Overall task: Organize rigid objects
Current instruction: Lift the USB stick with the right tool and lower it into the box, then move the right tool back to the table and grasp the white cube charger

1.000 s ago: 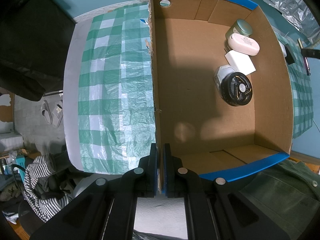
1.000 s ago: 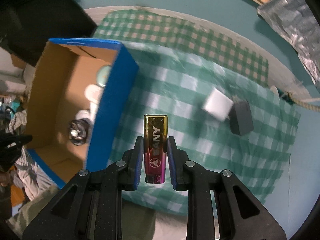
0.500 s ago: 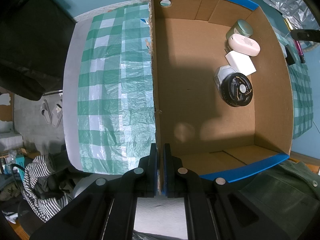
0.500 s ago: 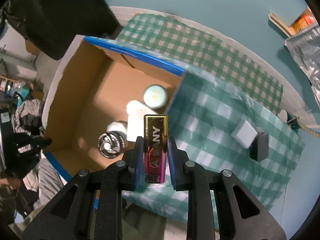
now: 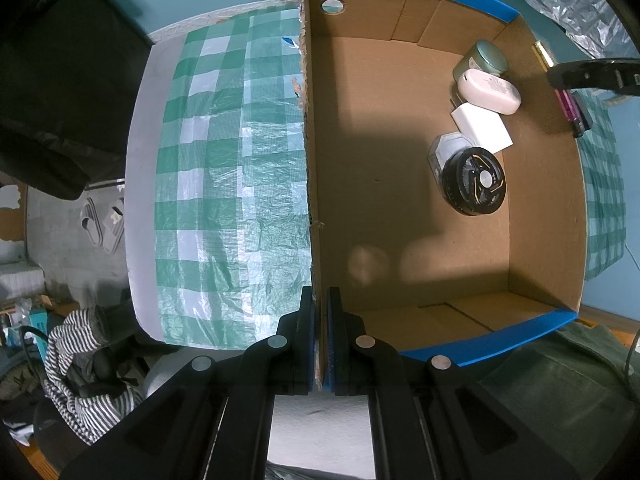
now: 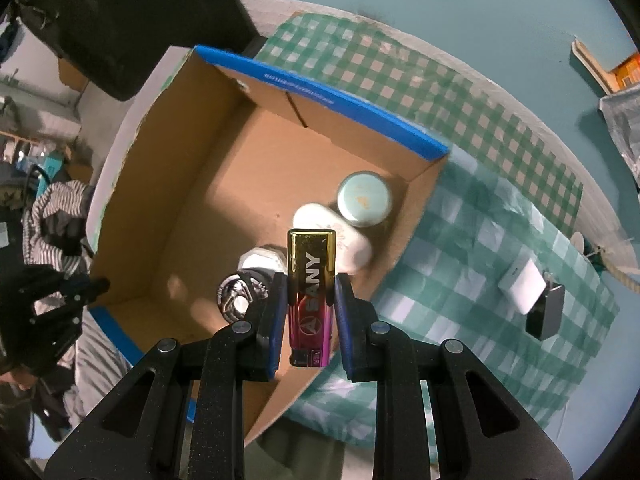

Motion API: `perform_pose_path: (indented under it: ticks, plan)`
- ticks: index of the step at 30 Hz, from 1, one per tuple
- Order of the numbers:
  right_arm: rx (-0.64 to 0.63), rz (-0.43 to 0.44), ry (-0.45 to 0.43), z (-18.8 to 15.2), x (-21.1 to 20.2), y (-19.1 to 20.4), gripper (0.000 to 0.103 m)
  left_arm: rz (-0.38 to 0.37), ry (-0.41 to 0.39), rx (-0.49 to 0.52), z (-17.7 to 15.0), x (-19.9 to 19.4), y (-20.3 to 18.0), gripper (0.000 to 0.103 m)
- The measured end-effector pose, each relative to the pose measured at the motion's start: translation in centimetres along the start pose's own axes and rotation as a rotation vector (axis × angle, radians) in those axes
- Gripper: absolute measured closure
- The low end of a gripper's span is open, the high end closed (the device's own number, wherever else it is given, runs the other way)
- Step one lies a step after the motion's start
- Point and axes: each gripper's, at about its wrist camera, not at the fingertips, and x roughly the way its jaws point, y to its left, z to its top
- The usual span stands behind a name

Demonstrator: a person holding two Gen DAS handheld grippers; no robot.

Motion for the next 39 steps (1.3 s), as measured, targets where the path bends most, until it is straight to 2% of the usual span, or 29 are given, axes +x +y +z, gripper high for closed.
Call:
perform_pose_path:
  ticks: [5,12,23,27,33,39]
  plan:
    - [-0.016,-0.032,0.011,-0.3,1.4,0.6,0.081,0.000,0.000,0.000,0.0,0.0,0.0,0.099]
    - [-0.013,-0.031,0.033,-0.8,2.6,0.8,0.081,-0.001,0.000,0.001,0.0,0.0,0.0,0.099]
    - [-0.013,-0.039,0.016,-1.0,2.3,0.5,0.081,-0.003,-0.001,-0.001,0.1,-0.2,0.0,0.099]
    - [-0.017,-0.039,0.009,-0.9,2.1,0.5,0.069,-0.005,-0.002,-0.001,0.1,-0.2,0.1,0.099]
    - [-0.022,-0.035,-0.002,-1.0,1.4,0.4,0.069,-0.005,-0.002,-0.001,0.0,-0.3,0.1,0.099]
    - [-0.033,-0.030,-0.029,-1.3,0.0,0.2,0.063,-0.005,-0.002,0.000,0.0,-0.3,0.2,0.099]
